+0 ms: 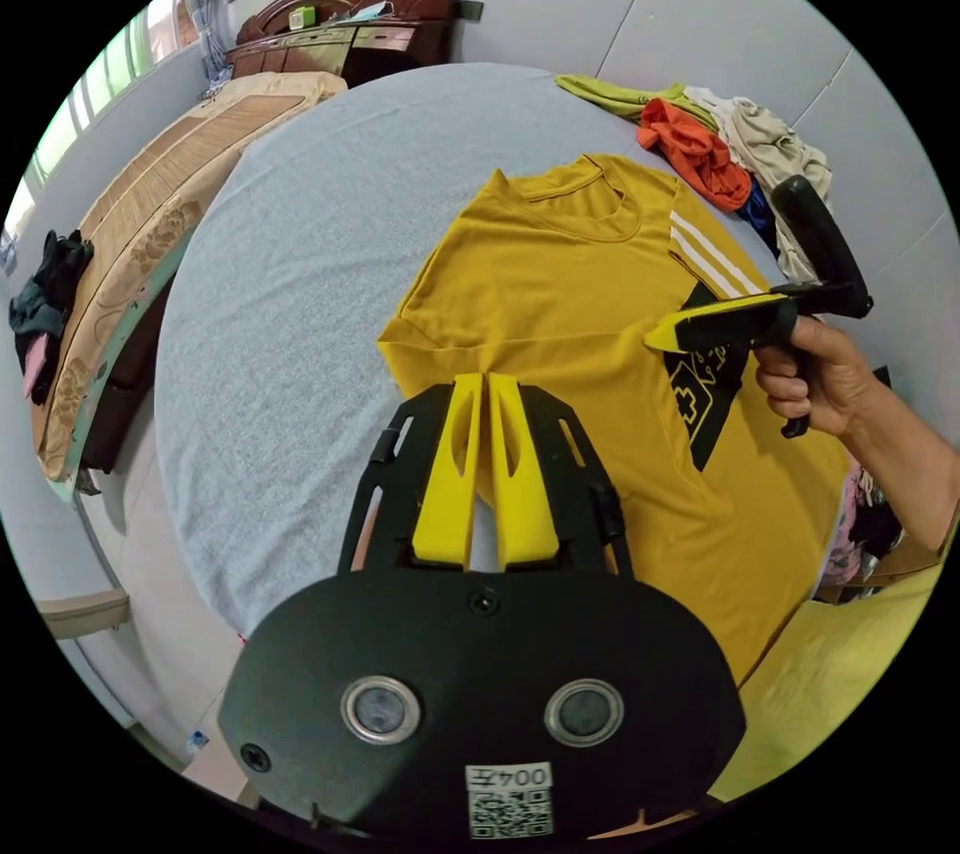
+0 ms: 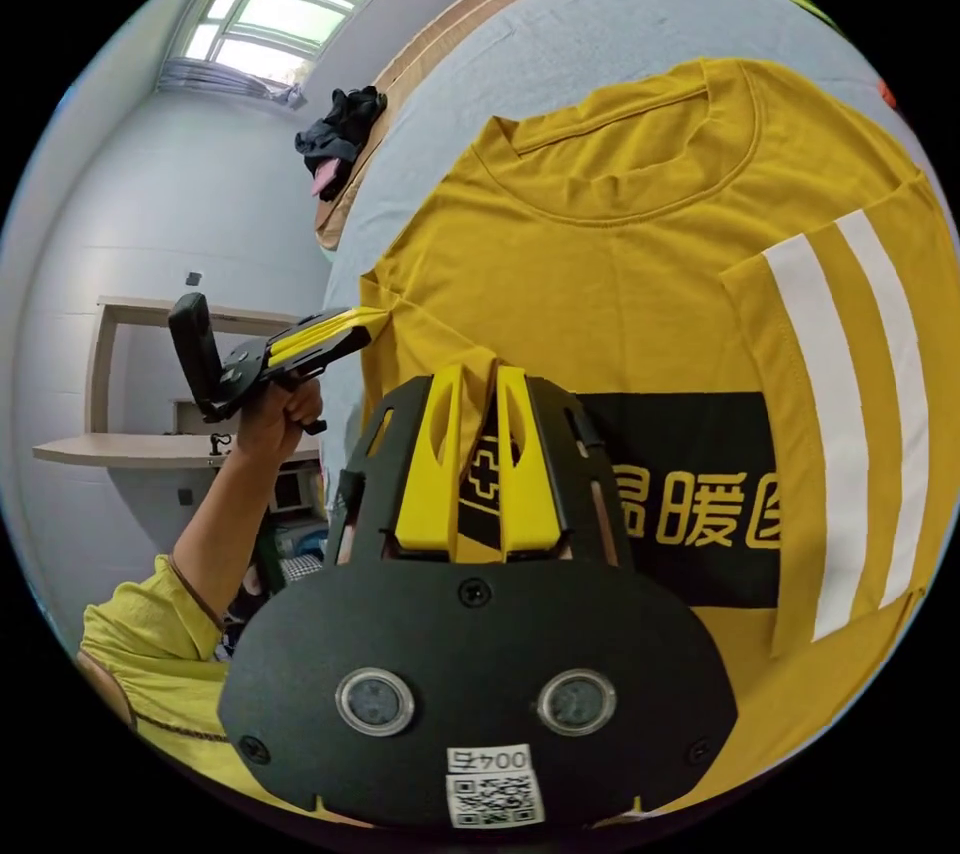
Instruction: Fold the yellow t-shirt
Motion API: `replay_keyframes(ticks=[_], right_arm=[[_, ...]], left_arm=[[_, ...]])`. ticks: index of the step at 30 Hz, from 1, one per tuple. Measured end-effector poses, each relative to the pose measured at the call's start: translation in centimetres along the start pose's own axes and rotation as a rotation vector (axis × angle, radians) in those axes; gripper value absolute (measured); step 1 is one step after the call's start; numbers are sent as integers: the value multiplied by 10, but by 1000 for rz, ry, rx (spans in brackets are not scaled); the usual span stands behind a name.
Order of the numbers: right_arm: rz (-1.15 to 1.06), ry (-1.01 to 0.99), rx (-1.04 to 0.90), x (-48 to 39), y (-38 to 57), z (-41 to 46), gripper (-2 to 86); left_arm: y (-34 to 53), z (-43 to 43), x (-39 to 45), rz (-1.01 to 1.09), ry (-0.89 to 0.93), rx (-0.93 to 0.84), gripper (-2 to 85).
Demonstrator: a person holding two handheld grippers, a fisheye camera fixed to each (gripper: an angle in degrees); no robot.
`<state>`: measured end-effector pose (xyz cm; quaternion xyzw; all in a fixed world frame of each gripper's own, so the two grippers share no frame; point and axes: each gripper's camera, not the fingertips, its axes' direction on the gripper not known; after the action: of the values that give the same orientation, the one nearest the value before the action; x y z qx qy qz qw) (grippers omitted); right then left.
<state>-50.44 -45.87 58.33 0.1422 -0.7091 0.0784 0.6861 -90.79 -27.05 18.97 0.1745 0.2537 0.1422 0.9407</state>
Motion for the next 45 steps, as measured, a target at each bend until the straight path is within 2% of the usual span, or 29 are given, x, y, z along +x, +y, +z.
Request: replay_keyframes(ticks=[3, 7, 15, 20, 24, 31, 37, 40, 43, 45], right_arm=[[-33, 65, 62, -9, -2, -7, 12], [-24, 138, 104, -13, -2, -2, 0], [-104, 230, 189, -38, 27, -8, -5], [-290, 225, 148, -88, 69, 13, -2], [-269, 308, 175, -96, 55, 17, 20], [-174, 129, 59, -53, 9, 17, 60], [-209, 63, 1, -60, 15, 29, 30], [-238, 83, 16, -73, 24, 32, 8], [-204, 168, 111, -82, 36, 24, 2], [-167, 148, 125, -80, 41, 24, 3]], left_arm=[[12, -9, 8, 19, -32, 35, 10], [24, 10, 14, 56, -87, -60, 8], [46, -1, 8, -42, -15, 135, 3], [48, 19, 10, -49, -38, 40, 2], [67, 22, 21, -96, -88, 63, 2], [115, 41, 57, -76, -44, 72, 2], [135, 67, 79, -79, -27, 47, 1], [141, 77, 91, -72, -36, 30, 1], [149, 87, 103, -87, -49, 26, 2], [158, 95, 110, -123, -24, 42, 2]])
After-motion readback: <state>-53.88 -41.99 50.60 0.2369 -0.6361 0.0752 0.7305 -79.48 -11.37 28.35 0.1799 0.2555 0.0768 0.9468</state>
